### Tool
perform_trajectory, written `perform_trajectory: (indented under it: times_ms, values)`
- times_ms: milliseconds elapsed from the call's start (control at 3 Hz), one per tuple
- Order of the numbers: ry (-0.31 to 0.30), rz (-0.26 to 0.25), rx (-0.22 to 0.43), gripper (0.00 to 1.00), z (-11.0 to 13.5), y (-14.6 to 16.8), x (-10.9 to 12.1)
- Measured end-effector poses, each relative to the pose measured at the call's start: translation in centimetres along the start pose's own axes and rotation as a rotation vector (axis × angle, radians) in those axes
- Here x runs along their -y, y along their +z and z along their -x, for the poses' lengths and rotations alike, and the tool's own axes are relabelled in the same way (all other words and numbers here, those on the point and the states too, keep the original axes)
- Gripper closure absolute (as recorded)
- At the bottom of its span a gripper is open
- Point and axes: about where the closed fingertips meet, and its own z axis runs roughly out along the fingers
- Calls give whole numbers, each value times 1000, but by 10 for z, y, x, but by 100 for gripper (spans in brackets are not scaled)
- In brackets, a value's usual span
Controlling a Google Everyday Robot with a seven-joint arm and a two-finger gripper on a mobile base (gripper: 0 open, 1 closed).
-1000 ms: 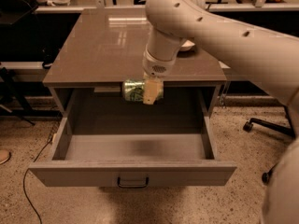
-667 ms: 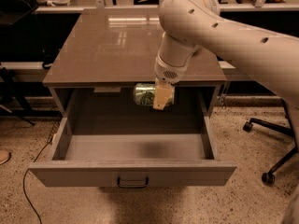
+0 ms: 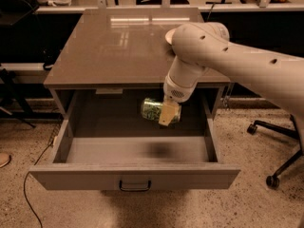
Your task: Place green can into bottom drawer
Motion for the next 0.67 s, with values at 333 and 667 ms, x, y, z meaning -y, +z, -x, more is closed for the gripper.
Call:
perform_trajectory:
  times_ms: [333, 667]
  values:
    - [77, -36, 34, 100, 10, 31, 0]
    - [162, -66, 66, 84, 26, 56, 2]
